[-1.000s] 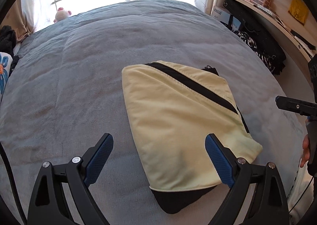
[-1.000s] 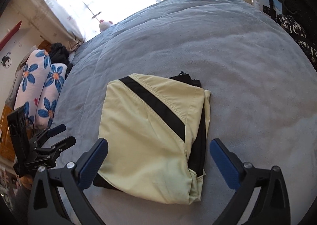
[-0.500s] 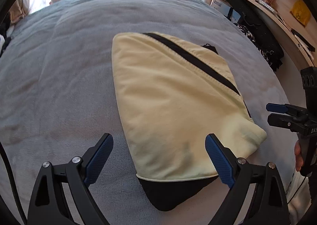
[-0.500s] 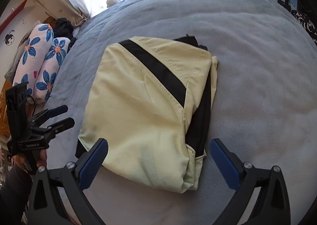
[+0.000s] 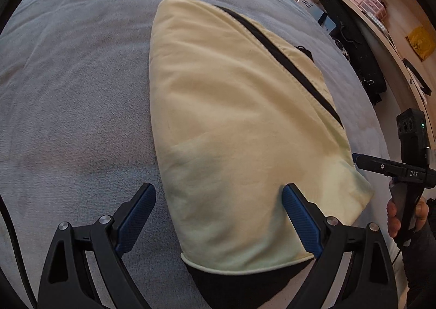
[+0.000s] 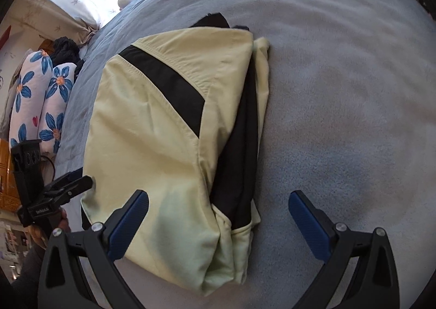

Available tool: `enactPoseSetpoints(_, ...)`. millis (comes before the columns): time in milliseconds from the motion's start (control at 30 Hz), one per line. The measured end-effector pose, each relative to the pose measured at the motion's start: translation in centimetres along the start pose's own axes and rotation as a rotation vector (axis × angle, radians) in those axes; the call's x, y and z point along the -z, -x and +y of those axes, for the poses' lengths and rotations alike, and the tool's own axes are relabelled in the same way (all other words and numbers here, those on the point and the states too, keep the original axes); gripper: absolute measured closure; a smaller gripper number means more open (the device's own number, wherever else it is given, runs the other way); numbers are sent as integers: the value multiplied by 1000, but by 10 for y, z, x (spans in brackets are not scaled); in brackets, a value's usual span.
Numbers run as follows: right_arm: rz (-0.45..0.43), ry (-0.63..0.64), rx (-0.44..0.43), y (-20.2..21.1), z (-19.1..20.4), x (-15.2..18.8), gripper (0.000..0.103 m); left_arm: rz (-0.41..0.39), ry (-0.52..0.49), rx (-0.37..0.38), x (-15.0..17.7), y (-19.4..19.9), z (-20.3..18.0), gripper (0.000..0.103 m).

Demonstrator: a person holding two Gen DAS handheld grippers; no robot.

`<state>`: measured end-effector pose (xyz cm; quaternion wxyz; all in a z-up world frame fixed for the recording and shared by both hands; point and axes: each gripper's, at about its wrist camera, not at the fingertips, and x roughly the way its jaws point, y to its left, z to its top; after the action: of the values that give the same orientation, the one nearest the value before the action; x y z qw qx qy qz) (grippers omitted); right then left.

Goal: Fold large clothes
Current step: 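Grasp the yellow end with both tools and fold it over the bundle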

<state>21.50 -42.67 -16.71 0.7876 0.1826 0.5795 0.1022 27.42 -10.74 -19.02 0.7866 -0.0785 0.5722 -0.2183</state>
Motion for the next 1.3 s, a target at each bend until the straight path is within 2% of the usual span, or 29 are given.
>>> enactPoseSetpoints(267, 15, 35, -48, -17, 4, -4, 0, -1, 21, 66, -3, -17, 2, 9)
enactPoseSetpoints(433, 7, 61, -81, -27, 9, -6, 0, -10, 24, 76, -5, -27, 0, 3)
enactPoseSetpoints(567, -8, 81, -127, -36, 17, -11, 3, -24, 18, 81, -6, -33, -8, 1)
enactPoseSetpoints(733, -24, 103, -125, -45, 23, -16, 3, -26, 7, 74, -13, -44, -15, 1)
enactPoseSetpoints(833, -29, 127, -89, -50, 31, -18, 4, -24, -4, 75, -16, -45, -15, 1)
enactPoseSetpoints(933, -48, 148, -32, -52, 38, -18, 12, -23, -9, 68, -17, -47, -16, 1)
enactPoseSetpoints(1033, -61, 138, -11, -50, 38, -18, 30, -10, -18, 48, -21, -51, -21, 0)
enactPoseSetpoints(1100, -52, 112, -23, -49, 35, -21, 47, 8, -22, 28, -24, -55, -26, 0)
enactPoseSetpoints(1233, -55, 88, -13, -48, 38, -24, 60, 23, -30, -30, -29, -61, -38, 1)
enactPoseSetpoints(1267, -62, 89, -6, -47, 40, -23, 67, 14, -34, -49, -29, -60, -43, 3)
enactPoseSetpoints(1300, -72, 91, -1, -44, 43, -22, 76, 2, -46, -69, -29, -59, -48, 10)
